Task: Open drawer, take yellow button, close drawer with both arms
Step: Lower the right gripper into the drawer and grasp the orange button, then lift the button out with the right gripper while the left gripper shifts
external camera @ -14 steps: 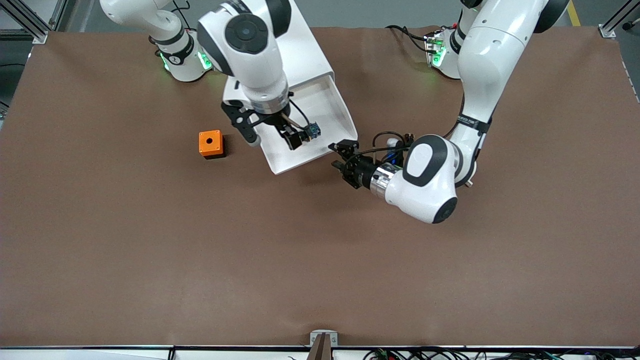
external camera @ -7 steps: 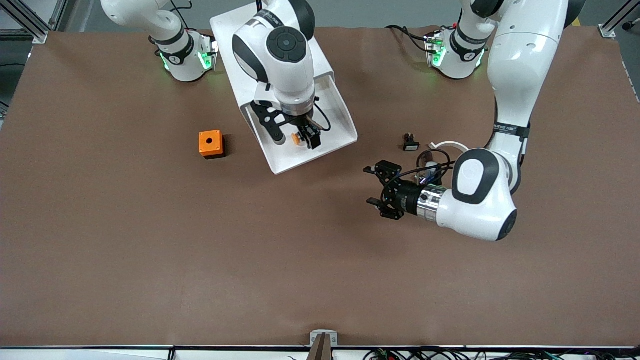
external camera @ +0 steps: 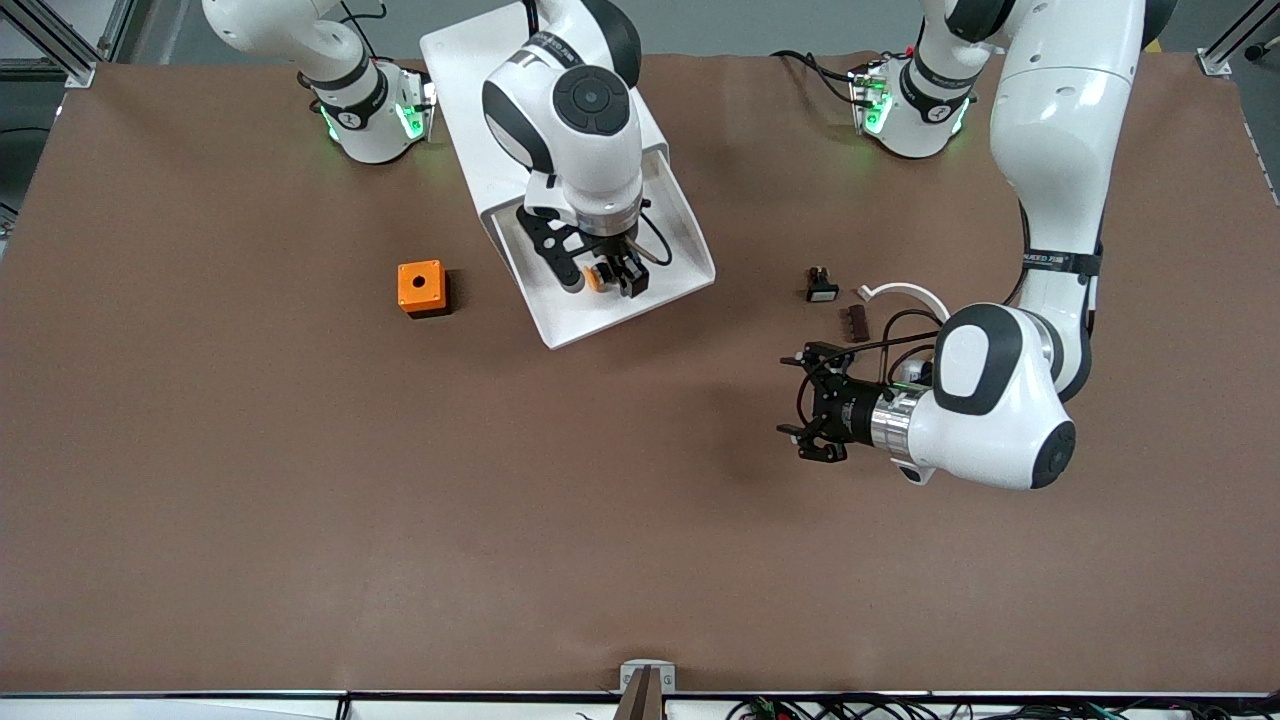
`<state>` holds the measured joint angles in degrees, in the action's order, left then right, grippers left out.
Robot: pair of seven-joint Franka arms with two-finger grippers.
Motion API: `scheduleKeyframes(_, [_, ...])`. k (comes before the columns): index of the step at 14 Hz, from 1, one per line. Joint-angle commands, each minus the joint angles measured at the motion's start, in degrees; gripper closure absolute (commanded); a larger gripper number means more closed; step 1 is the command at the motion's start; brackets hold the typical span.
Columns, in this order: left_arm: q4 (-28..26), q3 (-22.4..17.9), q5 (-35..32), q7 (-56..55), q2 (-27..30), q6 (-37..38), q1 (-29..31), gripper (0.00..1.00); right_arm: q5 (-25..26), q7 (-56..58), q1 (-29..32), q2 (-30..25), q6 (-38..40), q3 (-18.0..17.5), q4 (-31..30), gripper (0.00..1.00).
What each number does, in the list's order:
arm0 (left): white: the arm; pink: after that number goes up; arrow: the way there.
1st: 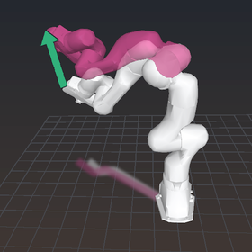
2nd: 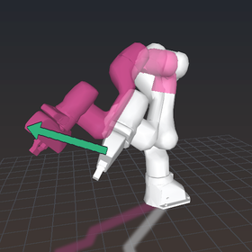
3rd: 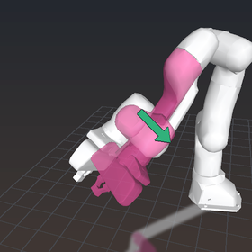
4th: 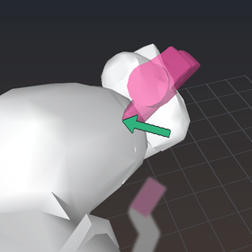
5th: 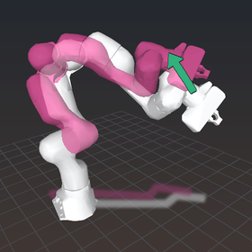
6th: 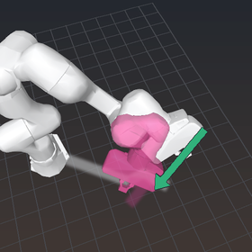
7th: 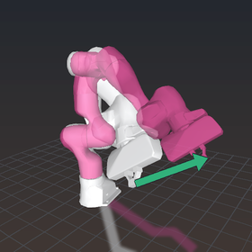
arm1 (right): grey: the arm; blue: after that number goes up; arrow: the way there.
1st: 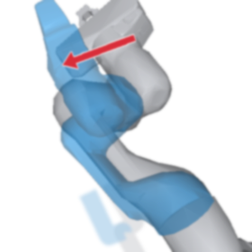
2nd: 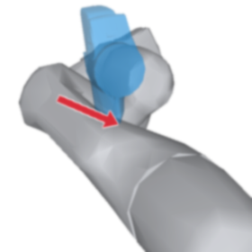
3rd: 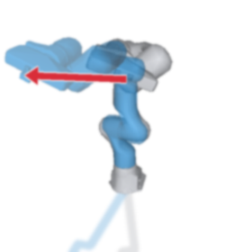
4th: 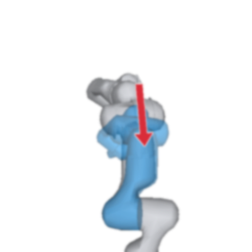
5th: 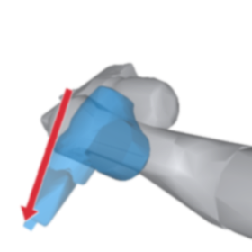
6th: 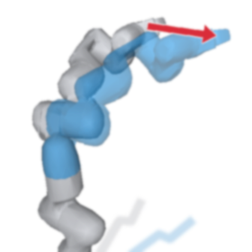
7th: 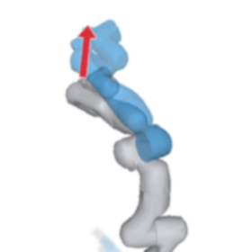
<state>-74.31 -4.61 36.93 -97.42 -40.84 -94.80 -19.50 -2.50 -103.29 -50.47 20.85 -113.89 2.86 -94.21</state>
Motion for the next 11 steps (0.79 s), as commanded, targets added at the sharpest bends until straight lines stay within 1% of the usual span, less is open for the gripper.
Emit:
scheduleKeyframes(1, [1.0,0.0,-14.5,4.8,1.2,-1.7,-5.3,0.0,-0.1,-1.7,-0.9,0.4,0.2,0.6,1.0,1.0])
scheduleKeyframes(2, [0.9,-0.1,-19.4,9.2,2.2,-2.1,-7.7,0.0,-0.1,-1.0,-0.8,0.4,0.3,0.6,1.1,1.0])
scheduleKeyframes(3, [0.9,-0.3,-21.0,10.3,2.3,-2.7,-9.5,0.0,0.1,-0.4,-0.2,0.3,0.6,0.7,1.5,1.0])
scheduleKeyframes(4, [0.8,-0.1,-21.4,11.5,2.3,-3.7,-9.9,0.0,-0.1,1.8,0.6,0.2,1.1,0.7,3.0,1.0])
scheduleKeyframes(5, [0.7,0.0,-21.4,12.9,2.3,-5.3,-9.9,0.0,-0.2,5.0,2.0,0.1,3.5,0.7,4.4,1.0])
scheduleKeyframes(6, [0.7,1.0,-21.4,16.5,2.3,-6.4,-10.5,0.0,-0.2,9.1,4.1,0.0,7.7,0.7,6.8,1.0])
scheduleKeyframes(8, [0.7,1.6,-21.4,20.5,2.3,-7.3,-11.8,0.0,-0.2,20.7,8.8,-0.6,14.9,0.8,10.5,1.0])
scheduleKeyframes(10, [0.7,3.1,-21.6,23.1,2.5,-9.1,-13.5,0.0,-0.2,34.7,14.9,-2.8,17.7,1.0,10.4,1.0])
scheduleKeyframes(11, [0.7,3.6,-22.2,24.2,2.8,-9.5,-14.8,0.0,-0.1,41.3,18.2,-2.9,18.3,1.0,10.3,1.0])
